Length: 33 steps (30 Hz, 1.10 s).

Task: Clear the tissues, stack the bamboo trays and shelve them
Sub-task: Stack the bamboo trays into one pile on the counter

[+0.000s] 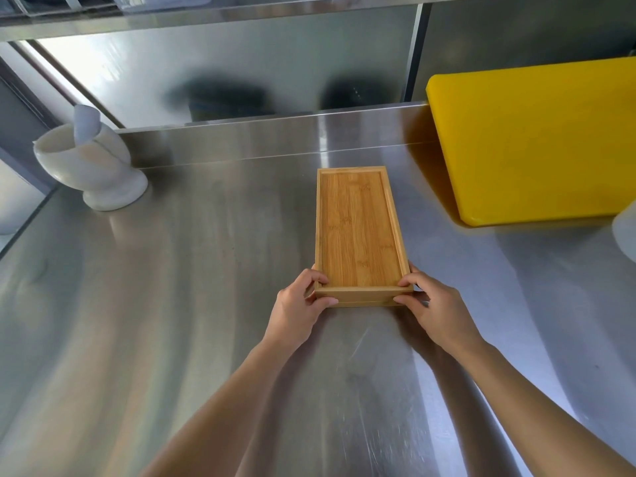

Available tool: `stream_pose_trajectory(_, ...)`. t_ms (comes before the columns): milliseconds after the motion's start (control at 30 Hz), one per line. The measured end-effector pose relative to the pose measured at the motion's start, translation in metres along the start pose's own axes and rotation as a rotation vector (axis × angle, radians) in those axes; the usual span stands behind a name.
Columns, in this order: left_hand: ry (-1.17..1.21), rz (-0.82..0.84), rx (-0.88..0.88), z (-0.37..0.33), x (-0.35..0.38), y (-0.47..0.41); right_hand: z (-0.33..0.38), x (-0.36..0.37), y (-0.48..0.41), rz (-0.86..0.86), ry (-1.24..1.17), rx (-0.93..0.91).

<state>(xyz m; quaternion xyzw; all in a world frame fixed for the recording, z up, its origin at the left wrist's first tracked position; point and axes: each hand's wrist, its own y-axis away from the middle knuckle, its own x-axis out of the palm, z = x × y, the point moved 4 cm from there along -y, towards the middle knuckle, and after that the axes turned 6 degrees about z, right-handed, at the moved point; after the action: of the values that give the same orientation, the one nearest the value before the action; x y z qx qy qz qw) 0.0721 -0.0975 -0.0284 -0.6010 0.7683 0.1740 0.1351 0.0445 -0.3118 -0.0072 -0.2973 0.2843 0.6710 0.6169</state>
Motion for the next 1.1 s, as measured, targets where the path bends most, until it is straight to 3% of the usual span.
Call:
stream_pose_trajectory(233, 0.186, 0.020, -0.021, 0.000, 0.001, 0.004, 0.001, -0.004, 0.003, -0.008, -0.099, 0.048)
stream_pose_trajectory(733, 0.023, -0.064, 0.008, -0.001, -0.001, 0.006, -0.003, -0.006, -0.001, 0.032, -0.230, 0.104)
stream_pose_trajectory(800, 0.228, -0.067, -0.081, -0.004, 0.000, 0.007, -0.003, -0.006, -0.001, 0.005, -0.463, 0.182)
stream_pose_trajectory(933, 0.763, -0.094, -0.567, -0.014, -0.009, -0.007, -0.013, -0.004, -0.014, -0.075, -0.805, 0.475)
stream_pose_trajectory(1100, 0.582, 0.053, -0.751, -0.043, -0.005, -0.026, -0.011, 0.007, -0.033, 0.123, -0.877, 0.625)
